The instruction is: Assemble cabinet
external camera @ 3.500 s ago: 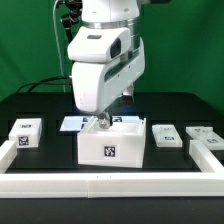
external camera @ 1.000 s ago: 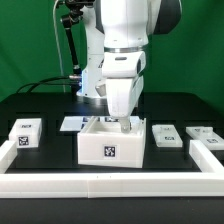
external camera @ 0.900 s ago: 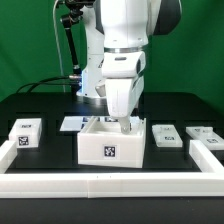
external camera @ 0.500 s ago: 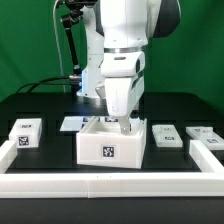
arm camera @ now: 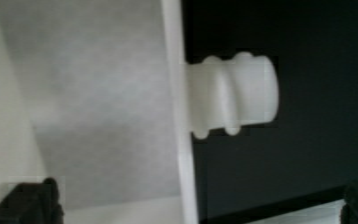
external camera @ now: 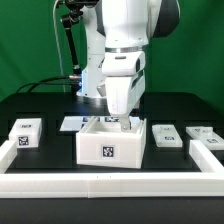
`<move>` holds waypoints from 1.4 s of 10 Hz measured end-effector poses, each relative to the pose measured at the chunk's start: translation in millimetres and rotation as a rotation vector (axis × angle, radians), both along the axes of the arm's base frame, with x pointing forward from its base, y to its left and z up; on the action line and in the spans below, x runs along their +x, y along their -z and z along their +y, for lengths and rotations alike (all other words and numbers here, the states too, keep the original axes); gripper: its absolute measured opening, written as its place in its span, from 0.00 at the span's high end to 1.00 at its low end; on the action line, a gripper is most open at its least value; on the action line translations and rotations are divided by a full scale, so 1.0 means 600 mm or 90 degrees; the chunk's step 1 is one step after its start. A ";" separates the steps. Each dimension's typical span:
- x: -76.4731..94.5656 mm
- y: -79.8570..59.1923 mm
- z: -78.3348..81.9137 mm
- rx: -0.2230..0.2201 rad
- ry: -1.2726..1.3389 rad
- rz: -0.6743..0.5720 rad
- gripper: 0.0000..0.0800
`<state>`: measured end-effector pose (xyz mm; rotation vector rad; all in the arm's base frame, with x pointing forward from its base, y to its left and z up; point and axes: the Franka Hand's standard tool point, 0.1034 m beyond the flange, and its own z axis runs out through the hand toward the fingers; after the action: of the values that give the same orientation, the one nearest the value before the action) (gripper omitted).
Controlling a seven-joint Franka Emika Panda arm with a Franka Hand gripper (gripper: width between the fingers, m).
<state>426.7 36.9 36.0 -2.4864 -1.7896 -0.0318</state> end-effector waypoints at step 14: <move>-0.002 0.023 -0.015 0.003 0.015 0.009 0.95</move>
Offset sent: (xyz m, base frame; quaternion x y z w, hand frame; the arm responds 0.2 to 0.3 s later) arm 0.0101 -0.0001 -0.0106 -0.0170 0.0266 -0.0083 0.9995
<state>425.4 27.8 21.9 -2.4980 -1.7528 -0.0211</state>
